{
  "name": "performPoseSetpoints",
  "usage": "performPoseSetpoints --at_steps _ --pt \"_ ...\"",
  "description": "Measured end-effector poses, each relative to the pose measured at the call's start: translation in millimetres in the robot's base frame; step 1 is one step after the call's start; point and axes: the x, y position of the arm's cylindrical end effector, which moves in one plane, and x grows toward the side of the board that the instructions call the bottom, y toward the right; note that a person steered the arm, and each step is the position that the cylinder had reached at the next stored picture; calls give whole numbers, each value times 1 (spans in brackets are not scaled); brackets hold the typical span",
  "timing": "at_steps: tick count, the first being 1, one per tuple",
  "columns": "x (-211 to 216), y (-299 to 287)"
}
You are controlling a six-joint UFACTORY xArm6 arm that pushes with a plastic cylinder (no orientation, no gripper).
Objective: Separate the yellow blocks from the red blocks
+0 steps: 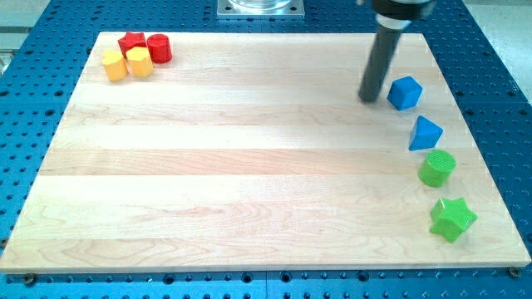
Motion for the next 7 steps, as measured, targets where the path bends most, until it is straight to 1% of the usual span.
performPoseSetpoints --at_steps 1,2,3,4,5,6,7 --pt "-26 46" --pt "-15 68" --pt "-4 54" --pt "-23 -36" --pt "-26 -189" --pt "-18 -342" --pt "-22 -455"
